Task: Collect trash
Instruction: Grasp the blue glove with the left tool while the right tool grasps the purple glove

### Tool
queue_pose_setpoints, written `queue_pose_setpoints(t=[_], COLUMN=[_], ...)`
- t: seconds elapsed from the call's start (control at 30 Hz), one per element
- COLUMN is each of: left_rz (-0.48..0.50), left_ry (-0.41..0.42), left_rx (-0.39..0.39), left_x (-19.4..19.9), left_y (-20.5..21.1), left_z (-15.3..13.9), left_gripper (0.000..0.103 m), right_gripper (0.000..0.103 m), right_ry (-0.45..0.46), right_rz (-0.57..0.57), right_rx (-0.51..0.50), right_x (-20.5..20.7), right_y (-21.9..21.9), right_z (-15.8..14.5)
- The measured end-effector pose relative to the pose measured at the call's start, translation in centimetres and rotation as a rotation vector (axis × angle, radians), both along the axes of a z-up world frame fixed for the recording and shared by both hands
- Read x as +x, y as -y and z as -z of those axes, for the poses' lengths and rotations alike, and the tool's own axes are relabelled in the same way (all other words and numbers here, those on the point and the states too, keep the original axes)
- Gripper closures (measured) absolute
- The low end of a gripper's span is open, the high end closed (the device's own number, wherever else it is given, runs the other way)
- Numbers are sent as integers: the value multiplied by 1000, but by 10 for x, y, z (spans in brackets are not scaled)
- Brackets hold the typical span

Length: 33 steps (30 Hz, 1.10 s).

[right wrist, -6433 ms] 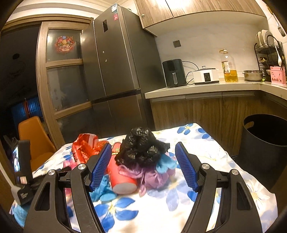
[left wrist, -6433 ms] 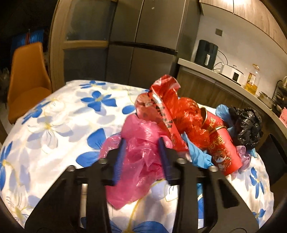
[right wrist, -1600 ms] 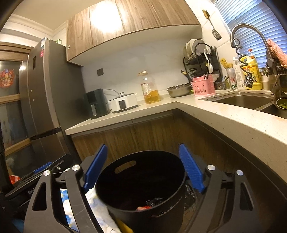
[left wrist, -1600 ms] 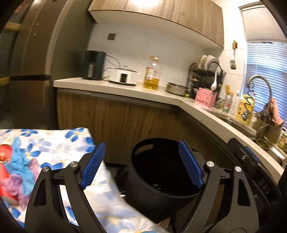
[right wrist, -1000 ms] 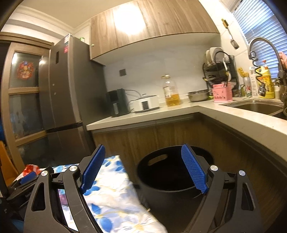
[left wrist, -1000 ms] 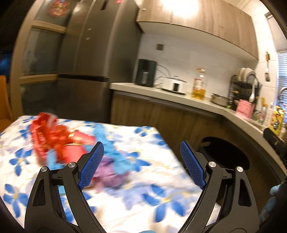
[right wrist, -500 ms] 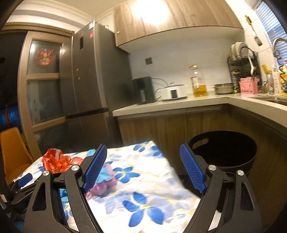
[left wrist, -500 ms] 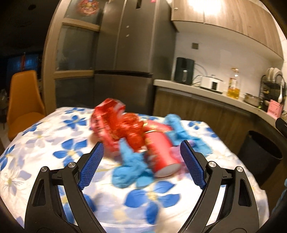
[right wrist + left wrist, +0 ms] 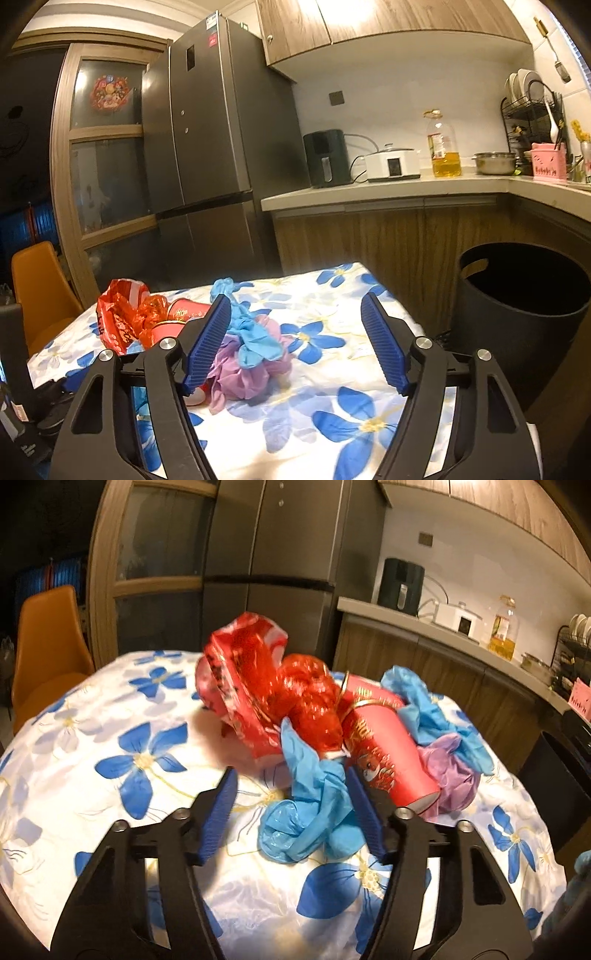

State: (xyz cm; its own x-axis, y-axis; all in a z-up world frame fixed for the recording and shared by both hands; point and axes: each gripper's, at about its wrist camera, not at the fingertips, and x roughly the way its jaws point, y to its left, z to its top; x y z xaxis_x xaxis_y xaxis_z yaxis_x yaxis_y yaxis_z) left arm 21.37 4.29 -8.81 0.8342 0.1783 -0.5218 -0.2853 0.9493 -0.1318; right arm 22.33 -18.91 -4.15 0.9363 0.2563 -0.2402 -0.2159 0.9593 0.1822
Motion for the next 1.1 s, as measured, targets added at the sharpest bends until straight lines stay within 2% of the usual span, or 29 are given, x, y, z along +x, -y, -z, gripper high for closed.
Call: queue_pose_setpoints(t=[0.07, 0.2, 0.3, 0.4, 0.5, 0.57, 0.7, 0.8, 0.87, 0.93, 1.1], left_rz=[11, 37, 64, 82, 94, 98, 97, 93, 93, 92, 88], left_ry=[-26, -67, -70, -43, 7, 51, 117, 138, 142, 143, 158], left_rx=[-11, -55, -84, -108, -111, -83, -55, -50, -54, -56, -51], left_x=[5, 11, 12, 6, -8, -20, -37, -42, -43, -44, -50], left_y=[-1, -5, -7, -7, -7, -4, -4, -4, -5, -5, -7], left_z=[5, 14, 17, 13, 1, -11, -29, -37, -38, -38, -44], left_gripper=[59, 81, 94, 101, 101, 102, 102, 102, 102, 102, 102], right_gripper=[35, 38, 39, 43, 47, 54, 62, 75, 92, 99, 101], right_ry=[-11, -52, -88, -125, -157, -180, -224, -239, -238, -227, -147], right_rz=[-11, -21, -36, -52, -64, -76, -104, -127, -142, -152, -157], right_rx=[-9, -20, -17, -20, -22, -24, -38, -45, -44, -44, -33], right_x=[7, 25, 35, 44, 52, 58, 67, 70, 69, 66, 48], right_y=[-6, -16, -21, -25, -28, -30, -36, -40, -41, -40, -36], right_z=[4, 15, 23, 29, 34, 37, 45, 49, 48, 45, 25])
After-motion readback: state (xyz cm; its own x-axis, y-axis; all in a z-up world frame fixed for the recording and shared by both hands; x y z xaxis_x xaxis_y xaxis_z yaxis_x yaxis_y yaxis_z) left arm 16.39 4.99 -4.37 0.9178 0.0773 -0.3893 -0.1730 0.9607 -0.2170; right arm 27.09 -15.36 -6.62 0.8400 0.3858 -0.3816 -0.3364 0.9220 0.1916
